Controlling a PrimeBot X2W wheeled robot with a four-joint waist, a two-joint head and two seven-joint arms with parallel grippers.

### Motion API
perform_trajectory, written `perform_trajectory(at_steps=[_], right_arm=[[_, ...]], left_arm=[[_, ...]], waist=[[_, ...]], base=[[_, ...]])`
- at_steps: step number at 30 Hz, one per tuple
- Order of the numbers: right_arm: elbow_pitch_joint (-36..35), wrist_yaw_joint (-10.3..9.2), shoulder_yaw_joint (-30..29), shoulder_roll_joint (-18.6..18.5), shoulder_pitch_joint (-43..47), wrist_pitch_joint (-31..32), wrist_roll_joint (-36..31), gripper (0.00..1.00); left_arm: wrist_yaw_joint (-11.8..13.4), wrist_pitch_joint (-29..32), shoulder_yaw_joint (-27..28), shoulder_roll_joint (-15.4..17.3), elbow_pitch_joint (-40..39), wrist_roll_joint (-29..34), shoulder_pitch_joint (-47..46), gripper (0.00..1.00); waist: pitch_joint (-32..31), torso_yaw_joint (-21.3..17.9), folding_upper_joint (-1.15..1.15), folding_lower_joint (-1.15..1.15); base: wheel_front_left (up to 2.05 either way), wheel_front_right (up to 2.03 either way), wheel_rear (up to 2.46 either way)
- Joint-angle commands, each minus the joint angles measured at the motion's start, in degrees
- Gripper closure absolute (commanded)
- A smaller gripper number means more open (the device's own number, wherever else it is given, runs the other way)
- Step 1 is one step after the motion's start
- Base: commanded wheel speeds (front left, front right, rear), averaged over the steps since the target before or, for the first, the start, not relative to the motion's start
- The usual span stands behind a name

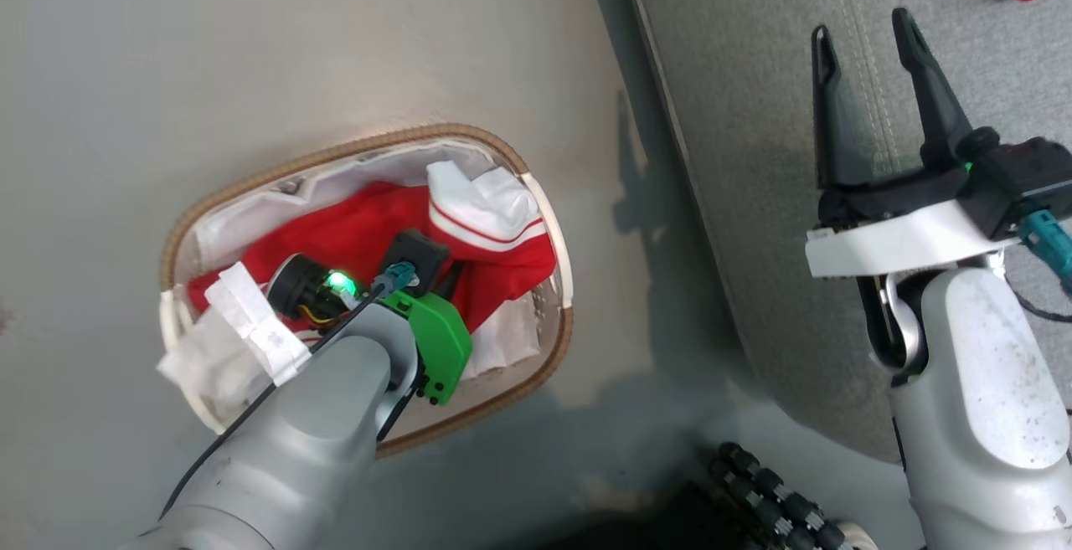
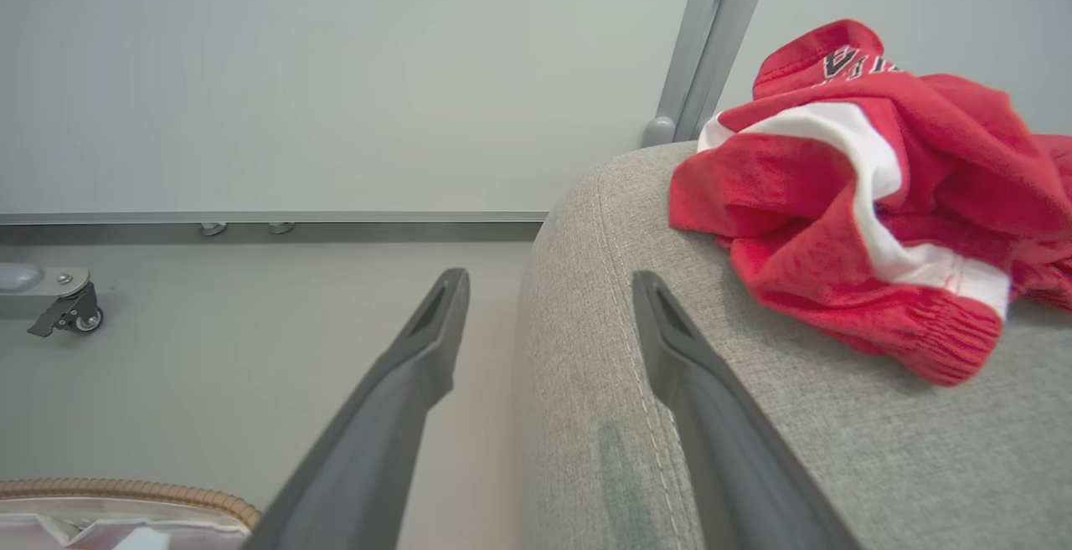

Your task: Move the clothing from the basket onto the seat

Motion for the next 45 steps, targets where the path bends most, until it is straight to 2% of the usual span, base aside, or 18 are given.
perform_trajectory(at_steps=[1,11,17,23,34,45], right_arm=[[0.7,-0.08,-0.24,-0.24,1.7,-0.11,-0.96,0.0],[4.41,-0.08,0.03,-0.25,8.25,-0.12,-3.21,0.0],[6.25,-0.08,1.04,-0.24,12.54,-0.11,-3.05,0.0],[7.45,-0.08,3.0,-0.24,15.74,-0.11,-2.49,0.0],[8.58,-0.08,6.69,-0.24,17.66,-0.11,-1.31,0.0],[9.46,-0.08,11.06,-0.22,15.77,-0.11,-1.47,0.0]], left_arm=[[-0.17,-0.27,0.63,0.48,-1.74,0.51,1.25,1.0],[0.24,-0.27,5.23,3.53,-14.32,4.38,6.2,1.0],[0.08,-0.27,6.97,5.42,-20.71,6.32,7.92,1.0],[-0.06,-0.26,6.77,7.97,-25.94,7.93,5.42,1.0],[-0.11,3.69,6.85,11.0,-34.39,7.8,-3.17,1.0],[0.09,6.14,6.24,9.05,-37.46,8.7,-9.4,1.0]], waist=[[-7.52,4.96,0.0,0.0],[-21.69,9.34,0.0,0.0],[-30.0,10.14,0.0,0.0],[-36.12,10.14,0.0,0.0],[-41.35,9.98,0.0,0.0],[-42.8,10.22,0.0,0.0]], base=[[0.0,0.0,0.0],[0.0,0.0,0.0],[0.0,0.0,0.0],[0.0,0.0,0.0],[0.0,0.0,0.0],[0.0,0.0,0.0]])
